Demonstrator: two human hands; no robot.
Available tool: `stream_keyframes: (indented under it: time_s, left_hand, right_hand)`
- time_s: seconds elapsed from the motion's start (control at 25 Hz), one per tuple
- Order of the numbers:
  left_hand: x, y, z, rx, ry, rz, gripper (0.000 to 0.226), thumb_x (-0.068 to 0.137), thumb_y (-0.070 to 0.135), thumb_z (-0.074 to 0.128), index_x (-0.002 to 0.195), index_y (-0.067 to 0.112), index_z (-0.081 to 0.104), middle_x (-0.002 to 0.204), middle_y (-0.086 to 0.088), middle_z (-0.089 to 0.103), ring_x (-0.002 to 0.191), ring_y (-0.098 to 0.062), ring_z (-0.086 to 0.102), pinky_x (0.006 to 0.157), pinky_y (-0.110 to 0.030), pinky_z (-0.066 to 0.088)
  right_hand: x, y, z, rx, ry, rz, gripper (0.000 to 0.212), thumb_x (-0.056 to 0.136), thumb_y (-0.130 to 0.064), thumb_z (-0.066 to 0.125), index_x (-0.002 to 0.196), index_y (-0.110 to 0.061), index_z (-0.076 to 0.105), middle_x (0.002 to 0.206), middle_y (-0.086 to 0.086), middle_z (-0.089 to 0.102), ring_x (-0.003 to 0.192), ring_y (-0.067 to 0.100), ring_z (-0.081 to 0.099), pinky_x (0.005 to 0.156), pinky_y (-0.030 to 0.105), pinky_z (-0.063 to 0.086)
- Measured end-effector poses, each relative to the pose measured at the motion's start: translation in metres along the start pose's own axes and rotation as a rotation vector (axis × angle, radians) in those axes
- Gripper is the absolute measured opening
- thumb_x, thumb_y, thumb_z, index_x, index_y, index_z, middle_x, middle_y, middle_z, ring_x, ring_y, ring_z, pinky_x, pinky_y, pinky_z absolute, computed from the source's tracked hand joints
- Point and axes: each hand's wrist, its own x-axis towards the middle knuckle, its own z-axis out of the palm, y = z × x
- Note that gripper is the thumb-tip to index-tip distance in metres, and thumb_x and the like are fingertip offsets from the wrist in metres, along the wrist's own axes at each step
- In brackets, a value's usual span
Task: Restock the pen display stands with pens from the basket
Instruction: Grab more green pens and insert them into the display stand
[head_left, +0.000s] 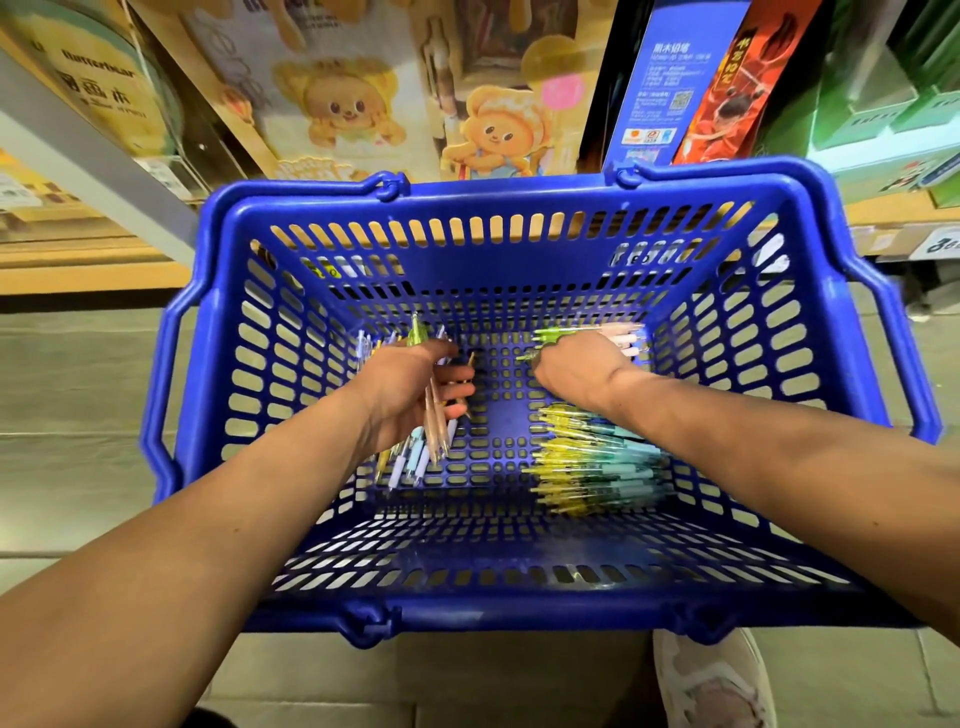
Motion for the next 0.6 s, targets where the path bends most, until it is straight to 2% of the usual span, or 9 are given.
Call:
stream_keyframes:
  time_s: [0.08,0.12,0.16,0.24,0.32,0.4,0.48,0.56,0.6]
  left_hand:
    - [0.0,0.0,0.0,-0.001,0.008,0.004,0.03,0.106,0.024,0.052,0.13,0.008,0.058,0.113,-0.018,0.073,0.099,-0.029,0.073,0.08,-0.043,0.061]
    - [0.0,0.001,0.001,-0.002,0.011,0.012,0.03,0.106,0.025,0.051,0.131,0.009,0.057,0.115,-0.017,0.072,0.102,-0.03,0.072,0.082,-0.044,0.06]
    - [-0.001,0.001,0.002,0.003,0.016,0.022,0.031,0.106,0.026,0.05,0.132,0.01,0.056,0.118,-0.017,0.071,0.105,-0.031,0.071,0.086,-0.045,0.059]
    - [-0.002,0.0,0.008,0.013,0.017,0.04,0.032,0.107,0.028,0.05,0.132,0.009,0.054,0.122,-0.015,0.069,0.112,-0.034,0.067,0.094,-0.049,0.055]
    - [-0.004,0.0,0.015,0.012,-0.014,0.067,0.03,0.107,0.029,0.049,0.126,0.007,0.056,0.116,-0.013,0.07,0.106,-0.033,0.066,0.095,-0.05,0.052]
    - [-0.007,0.001,0.019,-0.026,-0.075,0.099,0.028,0.108,0.029,0.044,0.119,0.008,0.06,0.102,-0.01,0.071,0.091,-0.027,0.065,0.093,-0.049,0.051]
    - [-0.008,0.003,0.018,-0.058,-0.115,0.104,0.031,0.108,0.031,0.044,0.124,0.009,0.059,0.096,-0.009,0.068,0.08,-0.023,0.064,0.089,-0.048,0.054]
    - [-0.01,0.004,0.016,-0.027,-0.128,0.095,0.026,0.107,0.033,0.046,0.119,0.012,0.057,0.088,-0.009,0.065,0.068,-0.02,0.059,0.072,-0.042,0.053]
    - [-0.011,0.004,0.016,-0.008,-0.121,0.091,0.022,0.107,0.033,0.047,0.113,0.013,0.056,0.082,-0.008,0.062,0.063,-0.019,0.055,0.065,-0.038,0.05]
  right_hand:
    - [-0.001,0.001,-0.001,0.097,0.027,0.048,0.019,0.093,0.0,0.059,0.102,-0.013,0.069,0.086,0.002,0.069,0.076,0.026,0.068,0.057,0.034,0.046]
    - [0.001,0.004,-0.006,0.23,0.058,0.09,0.015,0.094,-0.004,0.059,0.1,-0.014,0.068,0.089,0.003,0.07,0.077,0.026,0.069,0.058,0.034,0.048]
    - [0.001,0.008,-0.015,0.437,0.093,0.126,0.009,0.095,-0.01,0.06,0.097,-0.015,0.067,0.088,0.003,0.071,0.076,0.023,0.069,0.06,0.033,0.05]
    - [0.002,0.013,-0.037,0.953,0.144,0.167,0.003,0.093,-0.023,0.067,0.09,-0.024,0.069,0.076,-0.008,0.071,0.065,0.007,0.067,0.065,0.029,0.056]
    - [0.004,0.011,-0.057,1.322,0.222,0.164,0.002,0.089,-0.029,0.072,0.089,-0.03,0.072,0.067,-0.019,0.071,0.058,-0.006,0.064,0.064,0.018,0.053]
    - [0.005,0.005,-0.068,1.63,0.203,0.15,0.004,0.09,-0.025,0.073,0.092,-0.028,0.074,0.076,-0.016,0.076,0.071,-0.004,0.071,0.068,0.017,0.058]
    - [0.006,0.004,-0.067,1.971,0.095,0.089,0.011,0.093,-0.014,0.071,0.102,-0.019,0.074,0.091,-0.002,0.079,0.086,0.01,0.076,0.08,0.024,0.061]
    - [0.003,0.012,-0.061,2.071,0.008,0.028,0.018,0.095,-0.009,0.067,0.112,-0.015,0.071,0.099,0.005,0.078,0.093,0.016,0.076,0.085,0.026,0.06]
    - [0.003,0.017,-0.056,1.949,0.011,0.057,0.018,0.096,-0.012,0.067,0.113,-0.016,0.072,0.098,0.003,0.078,0.092,0.015,0.076,0.084,0.026,0.06]
